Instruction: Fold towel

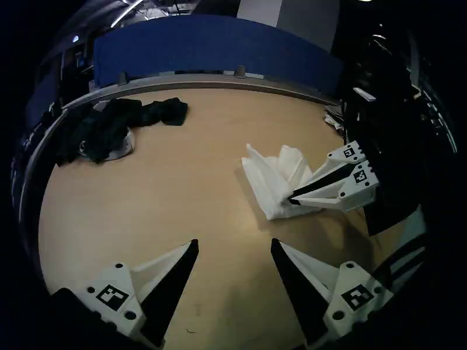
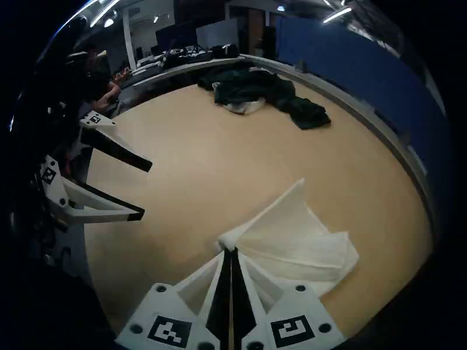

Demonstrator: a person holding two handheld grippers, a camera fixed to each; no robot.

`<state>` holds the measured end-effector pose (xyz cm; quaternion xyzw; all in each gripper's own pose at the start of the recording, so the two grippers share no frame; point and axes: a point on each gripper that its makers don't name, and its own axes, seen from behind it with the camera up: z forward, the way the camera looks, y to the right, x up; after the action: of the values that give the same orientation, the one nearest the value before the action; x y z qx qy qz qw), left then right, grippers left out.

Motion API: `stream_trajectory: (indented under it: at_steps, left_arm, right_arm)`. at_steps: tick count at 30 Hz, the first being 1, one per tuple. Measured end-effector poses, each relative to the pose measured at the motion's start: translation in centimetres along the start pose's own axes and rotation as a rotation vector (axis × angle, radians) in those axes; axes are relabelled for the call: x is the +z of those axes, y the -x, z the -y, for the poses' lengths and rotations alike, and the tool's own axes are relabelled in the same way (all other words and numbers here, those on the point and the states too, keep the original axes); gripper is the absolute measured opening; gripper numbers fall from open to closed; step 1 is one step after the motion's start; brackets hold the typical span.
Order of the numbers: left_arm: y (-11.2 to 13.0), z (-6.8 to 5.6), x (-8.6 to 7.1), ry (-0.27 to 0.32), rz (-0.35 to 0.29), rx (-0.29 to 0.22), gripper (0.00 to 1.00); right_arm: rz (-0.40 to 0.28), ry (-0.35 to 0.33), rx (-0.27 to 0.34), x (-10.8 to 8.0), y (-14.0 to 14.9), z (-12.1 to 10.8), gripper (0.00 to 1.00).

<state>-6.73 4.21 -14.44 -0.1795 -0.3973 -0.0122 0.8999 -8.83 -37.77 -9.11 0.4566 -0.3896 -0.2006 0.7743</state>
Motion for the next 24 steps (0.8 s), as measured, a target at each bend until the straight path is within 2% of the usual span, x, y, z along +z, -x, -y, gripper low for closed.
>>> stream_trajectory:
  at_steps: [6,8,13,18,23,24]
  left_arm:
    - [-0.2,-0.1,0.2,0.005,0.002,0.007,0.92]
    - [-0.2,-0.1,0.2,0.006,0.002,0.009,0.92]
    - [0.0,-0.1,0.2,0.006,0.006,0.013,0.92]
    - [0.2,0.0,0.3,0.004,0.008,0.010,0.92]
    - [0.3,-0.1,0.5,0.004,0.009,0.008,0.92]
    - [0.3,-0.1,0.6,0.004,0.009,0.008,0.92]
  right_arm:
    - [-0.001,-0.009,0.007,0.1,0.3,0.4,0.03]
    - [-0.004,-0.017,0.011,0.2,0.3,0.6,0.07]
    - [-0.011,-0.027,0.013,0.1,0.3,1.0,0.38]
    - [-0.021,-0.028,0.013,-0.4,0.5,0.9,0.56]
    - [-0.048,-0.013,0.040,-1.1,0.1,0.0,0.66]
    - [-0.054,-0.007,0.046,-1.2,0.0,-0.3,0.71]
